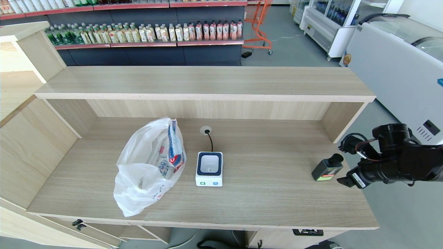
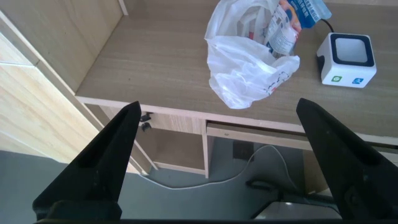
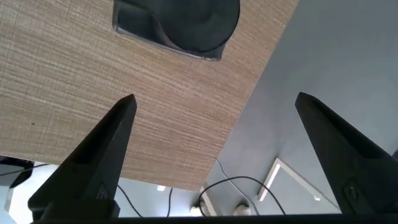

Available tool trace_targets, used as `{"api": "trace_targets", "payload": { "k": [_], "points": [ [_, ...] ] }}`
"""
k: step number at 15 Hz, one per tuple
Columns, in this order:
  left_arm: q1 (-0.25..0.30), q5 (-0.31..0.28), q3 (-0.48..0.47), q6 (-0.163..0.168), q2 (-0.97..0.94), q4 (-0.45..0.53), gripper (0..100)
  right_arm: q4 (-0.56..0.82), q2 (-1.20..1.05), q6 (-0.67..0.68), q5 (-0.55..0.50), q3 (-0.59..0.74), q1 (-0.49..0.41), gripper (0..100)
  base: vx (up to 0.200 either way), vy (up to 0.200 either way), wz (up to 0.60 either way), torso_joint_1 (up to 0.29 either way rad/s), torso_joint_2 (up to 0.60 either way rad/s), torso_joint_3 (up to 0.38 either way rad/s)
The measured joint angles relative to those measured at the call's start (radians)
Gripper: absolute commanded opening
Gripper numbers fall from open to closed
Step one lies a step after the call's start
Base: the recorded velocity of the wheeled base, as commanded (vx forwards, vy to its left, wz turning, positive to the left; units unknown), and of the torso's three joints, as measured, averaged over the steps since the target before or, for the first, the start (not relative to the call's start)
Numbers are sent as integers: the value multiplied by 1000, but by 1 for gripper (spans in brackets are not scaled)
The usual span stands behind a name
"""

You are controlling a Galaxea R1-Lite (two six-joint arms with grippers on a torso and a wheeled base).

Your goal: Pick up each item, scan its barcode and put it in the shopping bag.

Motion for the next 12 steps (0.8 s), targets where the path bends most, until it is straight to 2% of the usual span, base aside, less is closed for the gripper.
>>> {"api": "trace_targets", "payload": {
  "k": [12],
  "points": [
    [0,0,0,0,0,0,100,-30,135,1,19,-116,76,100,0,0,0,0,0,0]
  ]
}}
